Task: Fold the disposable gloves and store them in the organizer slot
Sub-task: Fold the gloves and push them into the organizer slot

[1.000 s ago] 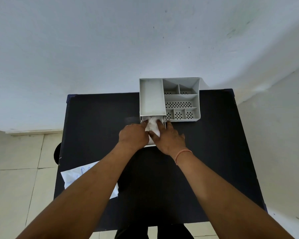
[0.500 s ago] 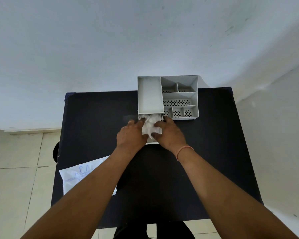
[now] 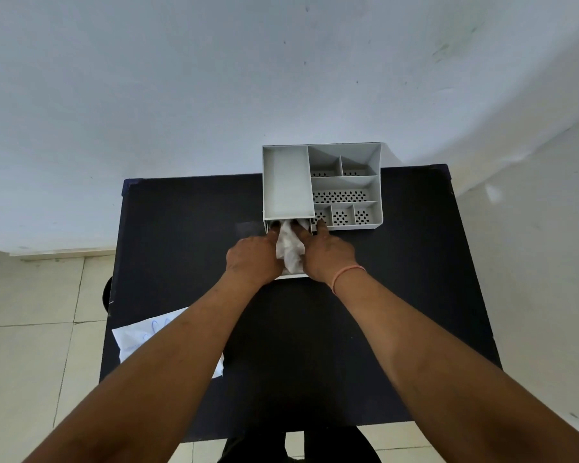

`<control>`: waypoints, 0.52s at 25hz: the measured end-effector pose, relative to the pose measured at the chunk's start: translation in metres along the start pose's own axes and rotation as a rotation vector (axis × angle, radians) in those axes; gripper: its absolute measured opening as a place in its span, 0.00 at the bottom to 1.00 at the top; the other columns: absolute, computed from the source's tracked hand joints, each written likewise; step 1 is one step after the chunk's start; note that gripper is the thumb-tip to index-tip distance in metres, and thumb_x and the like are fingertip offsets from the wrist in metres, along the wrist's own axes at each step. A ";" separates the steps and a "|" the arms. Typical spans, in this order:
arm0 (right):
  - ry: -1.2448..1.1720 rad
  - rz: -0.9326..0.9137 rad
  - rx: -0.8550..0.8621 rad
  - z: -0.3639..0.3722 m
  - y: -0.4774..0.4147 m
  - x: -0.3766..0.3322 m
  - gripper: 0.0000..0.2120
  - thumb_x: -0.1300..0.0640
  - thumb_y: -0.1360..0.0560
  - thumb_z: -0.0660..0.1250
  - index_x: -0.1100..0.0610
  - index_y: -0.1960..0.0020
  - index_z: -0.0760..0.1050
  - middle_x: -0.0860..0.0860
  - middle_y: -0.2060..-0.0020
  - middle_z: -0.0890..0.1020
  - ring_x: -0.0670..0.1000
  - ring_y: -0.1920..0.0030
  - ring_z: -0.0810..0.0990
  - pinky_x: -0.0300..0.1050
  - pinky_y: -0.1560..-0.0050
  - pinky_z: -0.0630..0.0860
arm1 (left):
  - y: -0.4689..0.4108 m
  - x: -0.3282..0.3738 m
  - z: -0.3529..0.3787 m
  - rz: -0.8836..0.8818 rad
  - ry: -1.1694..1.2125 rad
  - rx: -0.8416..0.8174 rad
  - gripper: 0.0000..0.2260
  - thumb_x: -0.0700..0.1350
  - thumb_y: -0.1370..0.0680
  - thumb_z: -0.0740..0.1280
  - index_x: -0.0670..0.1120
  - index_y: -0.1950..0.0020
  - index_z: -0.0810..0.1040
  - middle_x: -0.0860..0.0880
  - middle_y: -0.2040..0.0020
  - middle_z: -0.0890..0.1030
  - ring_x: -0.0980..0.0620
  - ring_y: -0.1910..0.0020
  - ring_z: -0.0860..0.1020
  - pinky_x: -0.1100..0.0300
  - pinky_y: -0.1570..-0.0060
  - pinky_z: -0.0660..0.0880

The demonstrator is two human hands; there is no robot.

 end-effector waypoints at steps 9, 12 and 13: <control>0.023 -0.027 -0.071 0.007 0.002 -0.010 0.45 0.53 0.20 0.69 0.30 0.17 0.43 0.57 0.14 0.40 0.67 0.23 0.68 0.68 0.33 0.76 | 0.004 -0.003 0.009 0.029 0.032 -0.013 0.35 0.52 0.17 0.64 0.61 0.12 0.52 0.39 0.34 0.82 0.36 0.35 0.81 0.43 0.41 0.81; -0.195 -0.076 0.038 0.001 0.001 0.000 0.37 0.55 0.20 0.67 0.36 0.17 0.56 0.58 0.14 0.50 0.67 0.24 0.72 0.62 0.31 0.77 | 0.009 -0.004 0.005 0.053 0.099 0.109 0.29 0.52 0.14 0.58 0.58 0.13 0.57 0.39 0.38 0.84 0.35 0.39 0.82 0.43 0.43 0.80; -0.243 -0.071 0.157 -0.002 0.004 0.004 0.31 0.54 0.19 0.65 0.39 0.19 0.62 0.57 0.16 0.57 0.66 0.26 0.74 0.60 0.33 0.79 | 0.012 -0.004 0.005 0.059 0.126 0.155 0.27 0.54 0.13 0.56 0.57 0.13 0.59 0.38 0.39 0.85 0.34 0.40 0.83 0.43 0.43 0.80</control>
Point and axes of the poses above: each hand's wrist, its own y-axis away from the middle knuckle, its own z-axis out of the palm, x = y × z, the point moved 2 cm from there along -y, towards the middle knuckle
